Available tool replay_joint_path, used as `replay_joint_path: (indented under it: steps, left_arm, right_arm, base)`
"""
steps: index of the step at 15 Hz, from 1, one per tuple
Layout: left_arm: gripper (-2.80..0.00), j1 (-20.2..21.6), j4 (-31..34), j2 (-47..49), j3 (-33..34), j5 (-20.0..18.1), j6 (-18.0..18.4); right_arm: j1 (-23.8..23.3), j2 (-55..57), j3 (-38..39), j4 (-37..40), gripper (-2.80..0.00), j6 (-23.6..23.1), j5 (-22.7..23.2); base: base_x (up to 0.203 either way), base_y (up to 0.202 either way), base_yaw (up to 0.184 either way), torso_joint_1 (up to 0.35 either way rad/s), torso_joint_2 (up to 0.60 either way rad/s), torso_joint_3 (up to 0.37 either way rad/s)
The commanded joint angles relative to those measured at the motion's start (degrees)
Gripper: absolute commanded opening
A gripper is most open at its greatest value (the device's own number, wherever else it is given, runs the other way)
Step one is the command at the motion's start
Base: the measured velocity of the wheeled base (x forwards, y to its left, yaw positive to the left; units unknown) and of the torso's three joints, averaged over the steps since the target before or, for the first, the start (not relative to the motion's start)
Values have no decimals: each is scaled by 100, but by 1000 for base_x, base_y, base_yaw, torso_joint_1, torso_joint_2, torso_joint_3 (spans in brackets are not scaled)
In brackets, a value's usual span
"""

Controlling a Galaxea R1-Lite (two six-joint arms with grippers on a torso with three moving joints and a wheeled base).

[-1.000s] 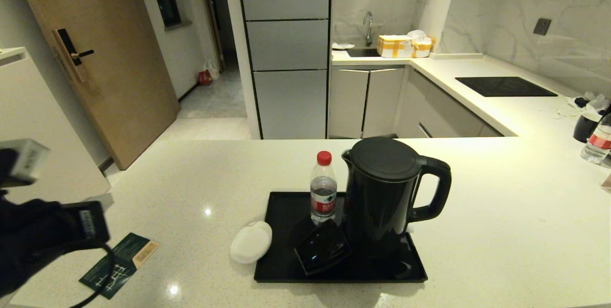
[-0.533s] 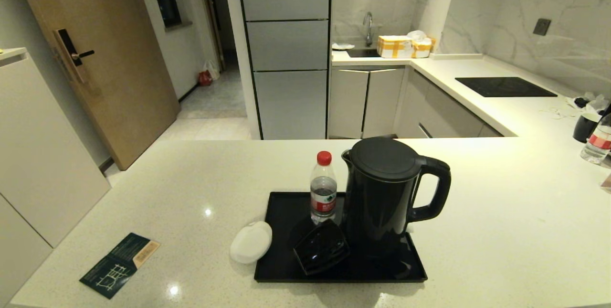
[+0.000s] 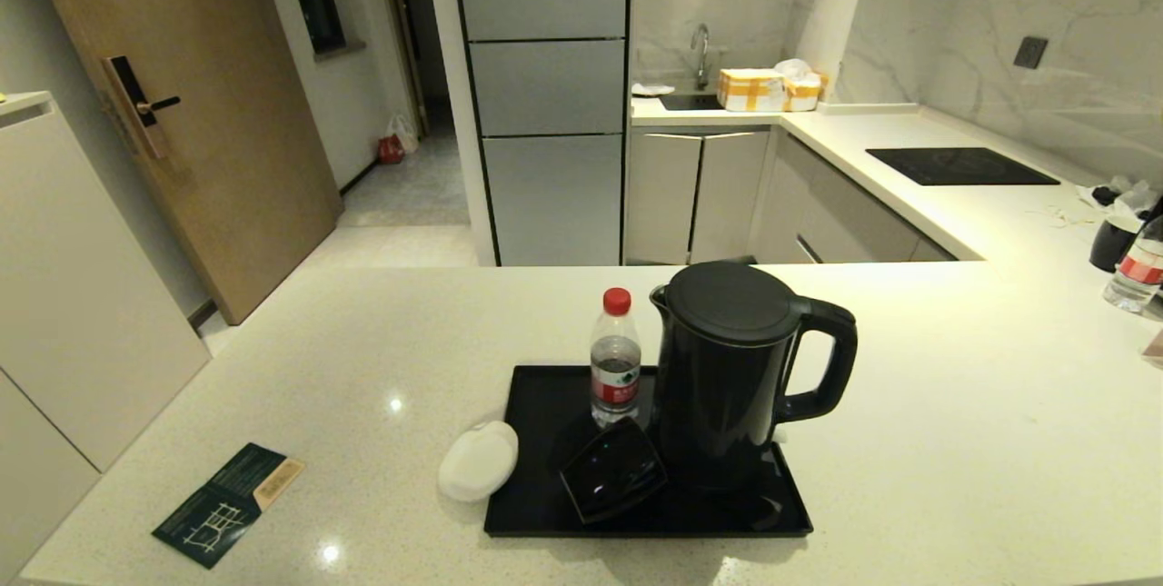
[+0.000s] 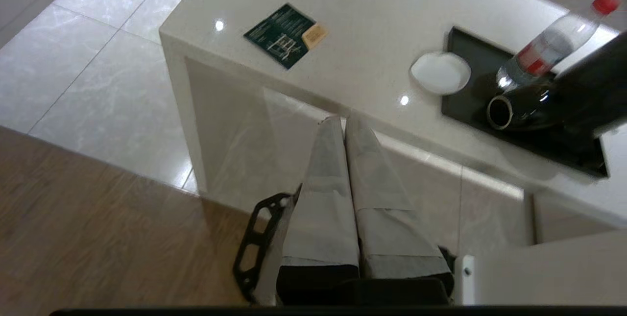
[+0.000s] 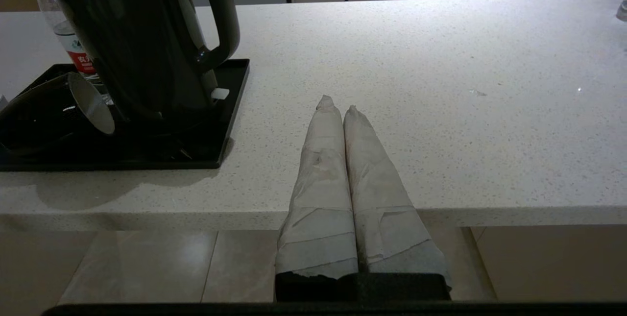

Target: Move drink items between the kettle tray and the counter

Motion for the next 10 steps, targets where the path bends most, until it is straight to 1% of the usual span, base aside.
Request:
replay_joint_path:
  steps: [1,2,4,5,6,7,8,10]
  left_arm:
    - [-280,309,57,-246,124,-389,166]
    - [-280,347,171,-489,275,-568,445]
    - [-280,401,359,-1379,789,-791,1067]
    - [-280,418,320,-1627,1022,-897,1122]
    - [-280,430,-34,-1709,1462,-1015,1157]
    - [-280,436,-782,-1698,2024,-1080,1181]
    - [-280,440,-1910,-1691,2753,-1111,1204]
    - [-280,445,-4619,-1678,4615,-1142,1265]
  right_arm:
    - [2,9,9,4,-280,-10,2]
    - [2,9,9,4,-280,-4,2]
    - [2,9,9,4,-280,-4,2]
    - [2,9,9,4,-280,-4,2]
    - [2,9,9,4,-280,-4,2]
    - [2,9,9,4,-280,-13,2]
    - [2,9,9,-3,-280,-4,2]
    - [2,9,9,4,-280,-4,2]
  base:
    - [0,0,0,0,0,0]
    - [0,0,0,0,0,0]
    - [0,0,0,0,0,0]
    - [0,0,0,0,0,0]
    - [0,0,0,0,0,0]
    - [0,0,0,0,0,0]
    - [0,0,0,0,0,0]
    - [0,0,0,0,0,0]
